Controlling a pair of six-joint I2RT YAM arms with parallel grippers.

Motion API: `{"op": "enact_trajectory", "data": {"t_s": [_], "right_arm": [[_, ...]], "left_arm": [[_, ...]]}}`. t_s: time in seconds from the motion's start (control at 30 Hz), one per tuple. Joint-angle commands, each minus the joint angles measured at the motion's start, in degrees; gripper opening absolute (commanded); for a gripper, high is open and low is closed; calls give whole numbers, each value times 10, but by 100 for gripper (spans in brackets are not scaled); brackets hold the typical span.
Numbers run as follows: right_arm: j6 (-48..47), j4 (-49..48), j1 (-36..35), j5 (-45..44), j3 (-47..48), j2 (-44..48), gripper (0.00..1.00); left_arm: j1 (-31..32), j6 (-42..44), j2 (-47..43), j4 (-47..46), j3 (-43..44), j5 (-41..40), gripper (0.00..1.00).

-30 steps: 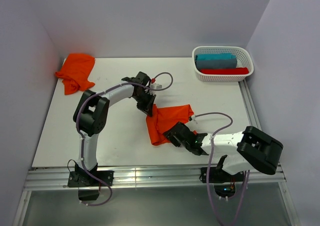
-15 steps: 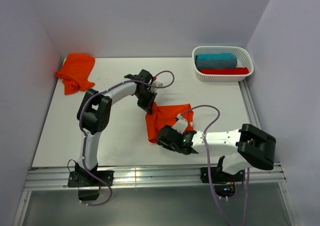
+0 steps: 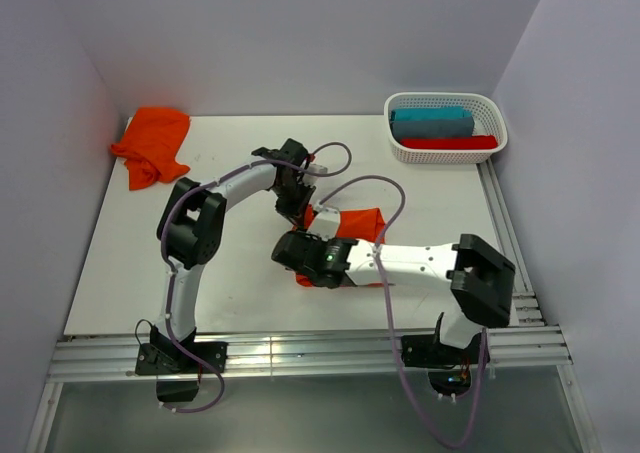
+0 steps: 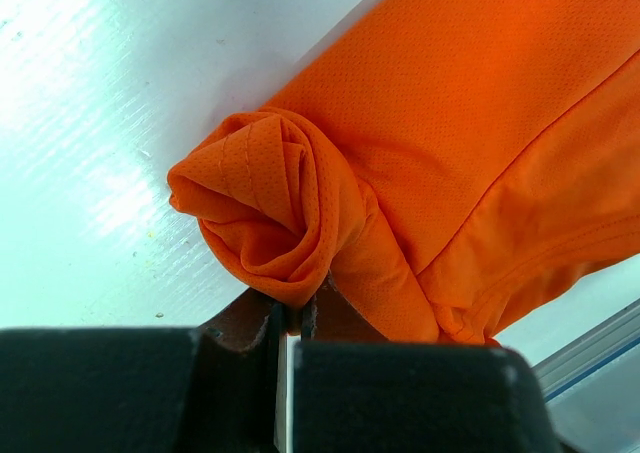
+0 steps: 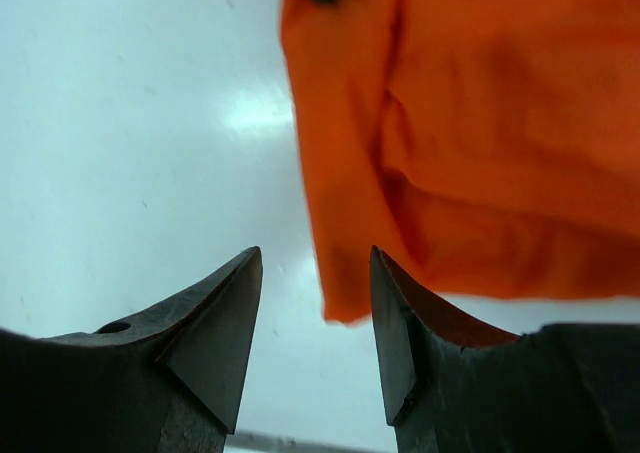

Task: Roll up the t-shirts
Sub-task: Roll the tshirt

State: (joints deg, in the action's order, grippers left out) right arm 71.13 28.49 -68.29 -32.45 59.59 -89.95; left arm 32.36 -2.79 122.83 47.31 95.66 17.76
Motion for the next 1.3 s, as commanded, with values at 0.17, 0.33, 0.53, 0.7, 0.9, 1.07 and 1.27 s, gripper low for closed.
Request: {"op": "enact_trajectory", "data": {"t_s": [0.17,0.33,0.53,0.7,0.9,1.07,1.27], "right_arm": [[-104,89,18,-87,187,-145,55],[-79,184,17,-89,255,-222,56],[-50,245,7,-90,286,-261,56],[-34,281,-3,-85,305,-292,57],[-24,313,-16,-72,322,-323,58],[-5,306,-24,-58,297,-315,56],[2,173,-22,-32,189,-233,25]], "left_arm": [[8,4,21,30,21,-40,0],[10,2,23,37,26,-47,0],[10,-5,29,43,35,-51,1],[10,-7,36,48,44,-50,1],[11,-13,42,52,56,-50,3],[14,-17,45,52,59,-51,4],[14,-26,43,46,66,-43,18]]}}
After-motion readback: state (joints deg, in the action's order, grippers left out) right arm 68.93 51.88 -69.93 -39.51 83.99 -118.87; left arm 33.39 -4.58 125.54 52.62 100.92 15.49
